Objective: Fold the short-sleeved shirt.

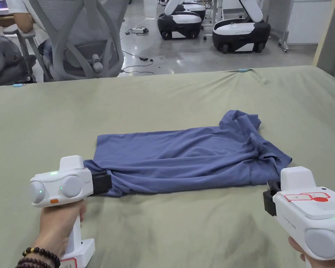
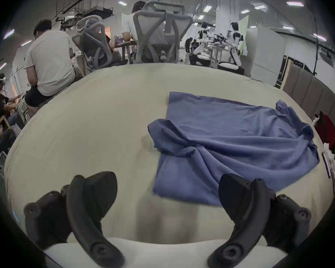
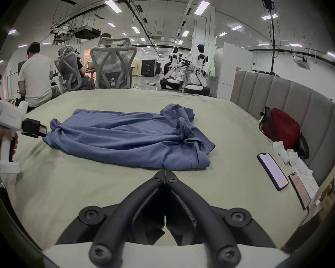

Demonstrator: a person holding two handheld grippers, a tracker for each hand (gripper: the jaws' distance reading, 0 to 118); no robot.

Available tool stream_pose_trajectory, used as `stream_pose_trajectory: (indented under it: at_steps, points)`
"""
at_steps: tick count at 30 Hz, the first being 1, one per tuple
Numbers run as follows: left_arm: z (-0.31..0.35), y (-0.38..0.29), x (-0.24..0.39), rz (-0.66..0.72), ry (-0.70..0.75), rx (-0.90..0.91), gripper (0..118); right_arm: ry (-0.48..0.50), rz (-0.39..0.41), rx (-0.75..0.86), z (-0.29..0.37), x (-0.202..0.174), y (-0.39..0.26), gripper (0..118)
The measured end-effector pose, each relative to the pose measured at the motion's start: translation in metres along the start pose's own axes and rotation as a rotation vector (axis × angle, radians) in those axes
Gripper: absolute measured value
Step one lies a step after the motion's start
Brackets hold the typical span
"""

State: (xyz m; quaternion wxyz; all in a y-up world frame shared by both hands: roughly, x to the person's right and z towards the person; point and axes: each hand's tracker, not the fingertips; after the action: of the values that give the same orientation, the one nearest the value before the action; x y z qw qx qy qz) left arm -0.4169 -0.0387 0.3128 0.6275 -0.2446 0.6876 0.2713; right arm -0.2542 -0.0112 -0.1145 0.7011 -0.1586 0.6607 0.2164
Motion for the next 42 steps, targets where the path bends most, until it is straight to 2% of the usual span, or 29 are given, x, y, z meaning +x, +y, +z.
stream_pose_trajectory:
  at_steps: [2, 5, 7, 9, 10, 11, 18, 19, 20, 21, 22, 23, 26, 28, 30, 32, 33, 34, 35, 36, 38, 39, 42]
  points:
    - [-0.015, 0.003, 0.004, -0.009, -0.007, -0.060, 105, 0.003, 0.005, -0.001, -0.005, 0.000, 0.002, 0]
    - [-0.031, 0.000, 0.008, 0.001, -0.019, -0.109, 94, 0.003, 0.008, -0.004, -0.009, -0.003, 0.004, 0]
    - [-0.030, -0.006, 0.015, -0.006, 0.006, -0.107, 91, 0.002, 0.012, -0.007, -0.010, -0.003, 0.004, 0]
    - [-0.022, -0.007, 0.021, -0.021, 0.023, -0.090, 64, 0.002, 0.015, -0.009, -0.012, -0.003, 0.005, 0]
    - [-0.015, -0.007, 0.025, -0.029, 0.021, -0.079, 37, 0.001, 0.015, -0.010, -0.012, -0.003, 0.005, 0]
    - [-0.011, -0.006, 0.027, -0.047, 0.017, -0.058, 4, 0.000, 0.016, -0.011, -0.012, -0.002, 0.005, 0]
    - [-0.005, -0.001, 0.026, -0.031, 0.001, -0.059, 5, 0.020, -0.007, -0.030, -0.031, 0.012, 0.016, 0]
    - [-0.004, -0.001, 0.026, -0.032, -0.002, -0.059, 5, 0.016, -0.018, -0.038, -0.045, 0.018, 0.021, 3]
    - [-0.003, -0.001, 0.026, -0.036, -0.004, -0.059, 5, 0.009, -0.027, -0.059, -0.062, 0.026, 0.027, 30]
    - [-0.002, -0.001, 0.025, -0.039, -0.007, -0.059, 5, 0.007, -0.031, -0.093, -0.077, 0.031, 0.031, 67]
    - [-0.001, 0.001, 0.026, -0.040, -0.009, -0.060, 5, 0.011, -0.033, -0.125, -0.093, 0.036, 0.033, 97]
    - [0.000, 0.001, 0.026, -0.039, -0.012, -0.060, 5, 0.007, -0.037, -0.143, -0.107, 0.040, 0.035, 116]
    - [-0.005, 0.001, 0.024, -0.035, -0.018, -0.064, 5, -0.015, -0.046, -0.185, -0.136, 0.051, 0.043, 106]
    - [-0.005, 0.000, 0.023, -0.034, -0.020, -0.065, 5, -0.039, -0.062, -0.258, -0.158, 0.060, 0.041, 103]
    - [-0.008, 0.001, 0.021, -0.035, -0.023, -0.065, 5, -0.013, -0.101, -0.342, -0.172, 0.068, 0.036, 92]
    - [-0.008, 0.001, 0.021, -0.035, -0.025, -0.062, 5, 0.020, -0.125, -0.374, -0.170, 0.066, 0.032, 85]
    - [-0.008, 0.001, 0.021, -0.037, -0.023, -0.062, 5, -0.013, -0.104, -0.333, -0.164, 0.062, 0.033, 75]
    - [-0.010, 0.001, 0.022, -0.040, -0.020, -0.064, 5, 0.005, -0.065, -0.327, -0.159, 0.058, 0.036, 59]
    - [-0.010, 0.002, 0.023, -0.042, -0.016, -0.065, 5, 0.020, -0.047, -0.316, -0.156, 0.056, 0.038, 25]
    - [-0.010, 0.002, 0.024, -0.047, -0.012, -0.066, 5, 0.034, -0.044, -0.304, -0.155, 0.054, 0.039, 13]
    - [-0.007, 0.002, 0.028, -0.064, -0.001, -0.063, 5, 0.085, -0.068, -0.313, -0.157, 0.050, 0.042, 13]
    - [-0.005, 0.002, 0.028, -0.071, -0.001, -0.060, 5, 0.025, -0.033, -0.327, -0.157, 0.047, 0.042, 13]
    - [0.008, 0.000, 0.025, -0.071, -0.011, -0.047, 5, 0.016, -0.031, -0.307, -0.148, 0.045, 0.043, 13]
